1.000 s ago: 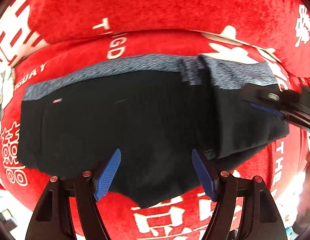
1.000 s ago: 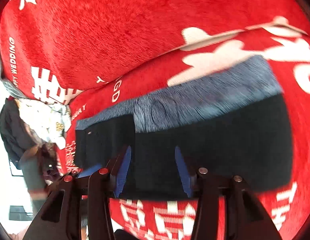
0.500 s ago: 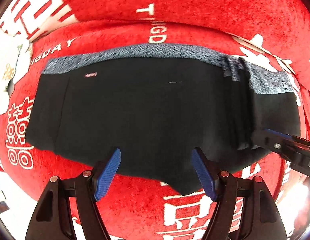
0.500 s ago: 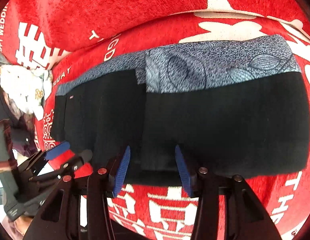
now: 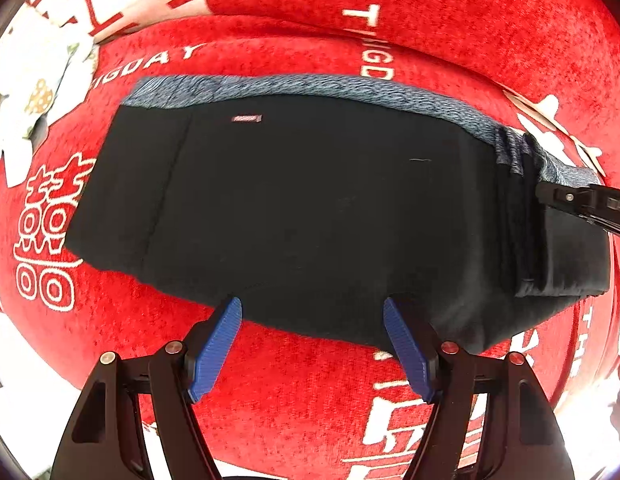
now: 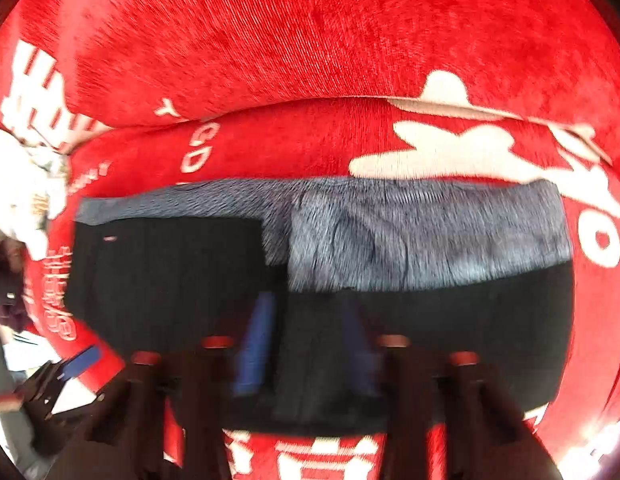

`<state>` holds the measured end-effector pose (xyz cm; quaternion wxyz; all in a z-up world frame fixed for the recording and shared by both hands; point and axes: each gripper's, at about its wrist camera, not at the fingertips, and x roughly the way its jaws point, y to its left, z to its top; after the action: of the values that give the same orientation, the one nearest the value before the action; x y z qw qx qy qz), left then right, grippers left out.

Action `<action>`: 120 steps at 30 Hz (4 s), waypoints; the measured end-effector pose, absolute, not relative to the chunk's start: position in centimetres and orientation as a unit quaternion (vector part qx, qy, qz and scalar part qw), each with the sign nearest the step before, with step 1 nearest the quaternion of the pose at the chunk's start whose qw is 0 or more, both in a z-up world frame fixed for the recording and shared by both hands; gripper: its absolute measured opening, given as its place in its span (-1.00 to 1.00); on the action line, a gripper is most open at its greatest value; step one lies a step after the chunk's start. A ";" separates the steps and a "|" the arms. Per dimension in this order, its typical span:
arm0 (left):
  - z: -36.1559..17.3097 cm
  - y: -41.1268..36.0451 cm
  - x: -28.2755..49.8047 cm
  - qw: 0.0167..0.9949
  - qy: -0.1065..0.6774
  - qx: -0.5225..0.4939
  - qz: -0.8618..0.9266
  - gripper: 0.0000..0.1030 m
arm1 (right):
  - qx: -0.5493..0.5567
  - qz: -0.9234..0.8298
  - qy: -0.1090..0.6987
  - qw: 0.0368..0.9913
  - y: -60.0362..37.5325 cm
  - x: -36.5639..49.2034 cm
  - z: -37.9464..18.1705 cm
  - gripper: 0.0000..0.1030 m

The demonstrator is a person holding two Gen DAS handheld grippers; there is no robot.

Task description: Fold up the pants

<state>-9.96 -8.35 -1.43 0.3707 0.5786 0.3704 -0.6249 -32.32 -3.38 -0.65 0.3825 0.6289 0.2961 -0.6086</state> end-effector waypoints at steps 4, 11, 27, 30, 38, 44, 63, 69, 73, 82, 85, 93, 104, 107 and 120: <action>-1.4 -8.4 -8.9 0.377 0.370 0.575 -0.625 0.45 | 0.644 -0.599 0.284 0.381 -3.7 -32.0 -2.0 -0.83; -1.5 -9.1 -7.3 0.386 0.383 0.568 -0.618 0.45 | 0.664 -0.553 0.267 0.427 -3.3 -28.9 -1.5 -0.88; -1.2 -10.3 -3.3 0.394 0.408 0.561 -0.603 0.45 | 0.656 -0.547 0.323 0.408 -1.9 -25.2 -0.2 0.10; -1.0 -10.5 -2.7 0.395 0.406 0.567 -0.598 0.45 | 0.656 -0.551 0.320 0.405 -1.8 -24.2 -0.1 0.17; -1.4 -12.5 -1.4 0.402 0.406 0.570 -0.590 0.45 | 0.663 -0.560 0.314 0.385 -0.8 -23.9 0.0 0.24; -1.6 -13.0 -0.2 0.405 0.416 0.564 -0.587 0.45 | 0.663 -0.562 0.320 0.377 -1.1 -23.9 -0.2 0.24; -3.2 -15.8 9.1 0.449 0.526 0.472 -0.547 0.90 | 0.643 -0.545 0.363 0.397 -3.5 -21.3 -2.0 0.62; -4.7 -17.4 12.9 0.401 0.606 0.414 -0.548 0.90 | 0.645 -0.533 0.377 0.397 -4.3 -20.9 -3.8 0.74; -4.6 -16.7 12.9 0.362 0.641 0.375 -0.564 0.90 | 0.641 -0.521 0.393 0.405 -4.6 -20.4 -4.3 0.78; -5.4 -17.3 12.2 0.360 0.653 0.343 -0.571 0.90 | 0.638 -0.512 0.399 0.414 -5.2 -19.2 -5.1 0.92; -5.8 -17.5 10.9 0.354 0.660 0.338 -0.570 0.90 | 0.636 -0.516 0.401 0.411 -5.4 -18.4 -5.4 0.94; -6.6 -17.9 10.5 0.351 0.682 0.304 -0.565 0.90 | 0.634 -0.514 0.400 0.417 -4.7 -18.4 -5.4 0.94; -3.8 -17.1 8.5 0.421 0.549 0.398 -0.603 -0.21 | 0.630 -0.512 0.402 0.423 -4.3 -18.1 -5.4 0.94; -2.1 -16.6 6.5 0.434 0.470 0.440 -0.630 -0.30 | 0.639 -0.508 0.395 0.422 -4.6 -18.5 -4.7 0.94; -0.5 -11.9 -0.2 0.448 0.133 0.561 -0.683 -0.32 | 0.641 -0.403 0.303 0.579 -18.1 -16.4 2.6 0.94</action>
<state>-0.19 -11.85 -0.50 0.4476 0.5615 0.1330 -0.6832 -16.38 -18.10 2.62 0.5786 0.6409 0.3034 -0.4029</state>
